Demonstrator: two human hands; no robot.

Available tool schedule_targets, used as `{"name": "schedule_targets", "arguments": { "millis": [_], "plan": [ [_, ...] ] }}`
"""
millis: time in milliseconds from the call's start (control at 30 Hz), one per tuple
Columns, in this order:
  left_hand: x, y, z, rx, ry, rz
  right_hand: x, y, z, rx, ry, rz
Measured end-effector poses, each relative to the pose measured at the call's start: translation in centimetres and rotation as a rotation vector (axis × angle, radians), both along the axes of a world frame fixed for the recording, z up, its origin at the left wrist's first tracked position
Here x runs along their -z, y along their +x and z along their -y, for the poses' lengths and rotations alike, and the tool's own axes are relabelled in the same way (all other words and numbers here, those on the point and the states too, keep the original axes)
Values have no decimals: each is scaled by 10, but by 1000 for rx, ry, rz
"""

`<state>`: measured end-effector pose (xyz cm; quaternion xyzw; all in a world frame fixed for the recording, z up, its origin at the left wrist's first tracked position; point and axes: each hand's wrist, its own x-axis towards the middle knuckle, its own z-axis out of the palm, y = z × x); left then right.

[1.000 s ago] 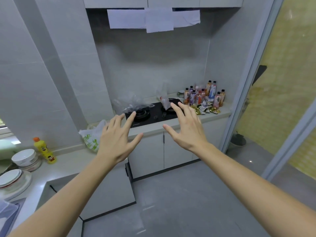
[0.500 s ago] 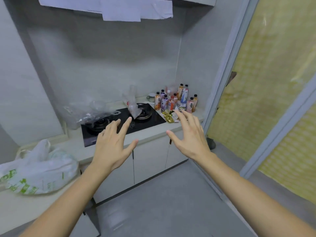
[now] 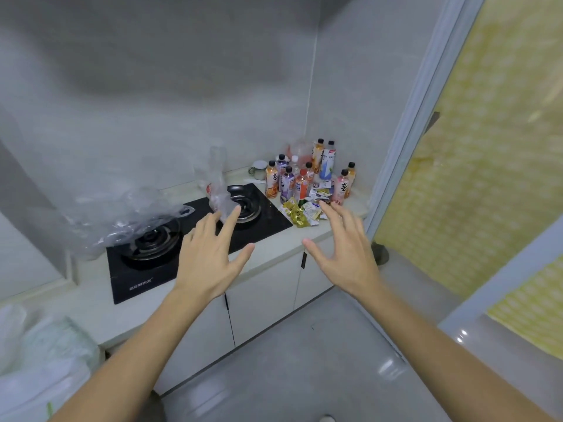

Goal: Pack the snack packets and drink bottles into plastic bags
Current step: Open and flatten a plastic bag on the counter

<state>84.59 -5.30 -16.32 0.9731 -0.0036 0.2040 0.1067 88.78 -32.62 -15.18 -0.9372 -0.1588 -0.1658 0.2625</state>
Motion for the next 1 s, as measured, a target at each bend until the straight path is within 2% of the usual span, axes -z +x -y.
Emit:
{"name": "schedule_targets", "arguments": {
  "millis": [200,500,800,1000],
  "plan": [
    [26,96,12,-30,33,-73,35,113,8,-66,54,-51],
    [40,194,5,-269,11,-163,73,262,-7,-263,2,-128],
    [86,262,-37,-386,-45,-226,112,360,-74,-431,-52,-194],
    [121,346,-84,-382,-109,-237,136,425,-133,-400,-123,-238]
  ]
}}
